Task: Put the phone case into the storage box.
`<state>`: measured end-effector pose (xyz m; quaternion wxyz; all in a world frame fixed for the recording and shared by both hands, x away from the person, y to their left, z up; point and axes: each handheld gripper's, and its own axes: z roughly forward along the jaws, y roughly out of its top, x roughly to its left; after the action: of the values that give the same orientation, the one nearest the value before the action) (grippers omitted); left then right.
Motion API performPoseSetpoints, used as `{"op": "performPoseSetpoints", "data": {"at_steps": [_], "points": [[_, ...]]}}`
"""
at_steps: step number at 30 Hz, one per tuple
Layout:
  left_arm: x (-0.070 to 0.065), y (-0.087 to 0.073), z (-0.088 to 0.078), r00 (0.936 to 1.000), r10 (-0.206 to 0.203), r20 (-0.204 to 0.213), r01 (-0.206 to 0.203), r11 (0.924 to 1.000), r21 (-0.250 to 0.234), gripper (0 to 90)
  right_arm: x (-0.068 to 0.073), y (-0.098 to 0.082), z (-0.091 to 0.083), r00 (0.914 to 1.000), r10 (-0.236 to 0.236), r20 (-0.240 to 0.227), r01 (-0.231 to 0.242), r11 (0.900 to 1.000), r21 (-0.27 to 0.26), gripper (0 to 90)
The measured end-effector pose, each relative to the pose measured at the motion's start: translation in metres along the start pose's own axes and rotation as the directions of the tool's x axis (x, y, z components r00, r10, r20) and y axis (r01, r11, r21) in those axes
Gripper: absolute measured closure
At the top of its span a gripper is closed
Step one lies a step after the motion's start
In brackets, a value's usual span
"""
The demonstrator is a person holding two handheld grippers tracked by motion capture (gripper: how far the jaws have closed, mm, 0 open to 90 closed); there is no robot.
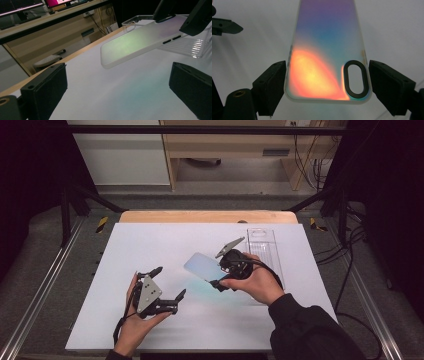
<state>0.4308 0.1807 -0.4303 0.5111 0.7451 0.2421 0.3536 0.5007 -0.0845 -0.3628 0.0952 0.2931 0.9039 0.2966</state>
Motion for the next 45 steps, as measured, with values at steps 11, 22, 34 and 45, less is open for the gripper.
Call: {"op": "performPoseSetpoints", "data": {"at_steps": [11, 22, 34, 45], "points": [[-0.013, 0.002, 0.009, 0.9962, 0.085, -0.018, -0.085, 0.9964, -0.005, 2.5, -0.006, 0.013, -0.010, 1.0000, -0.005, 0.006, 0.005, 0.999, 0.034, 17.8], [-0.015, 0.003, 0.007, 0.9898, 0.136, -0.043, -0.136, 0.9907, -0.005, 4.1, 0.009, 0.026, -0.008, 0.9989, -0.048, -0.004, 0.048, 0.996, 0.078, 17.8], [-0.018, 0.002, 0.006, 0.9789, 0.193, -0.068, -0.193, 0.9812, 0.005, 6.5, 0.023, 0.038, -0.004, 0.9956, -0.090, -0.024, 0.092, 0.991, 0.099, 17.8], [-0.019, 0.002, 0.004, 0.9677, 0.236, -0.090, -0.237, 0.9715, -0.002, 11.7, 0.033, 0.044, -0.002, 0.9926, -0.113, -0.044, 0.117, 0.987, 0.108, 17.8]]}}
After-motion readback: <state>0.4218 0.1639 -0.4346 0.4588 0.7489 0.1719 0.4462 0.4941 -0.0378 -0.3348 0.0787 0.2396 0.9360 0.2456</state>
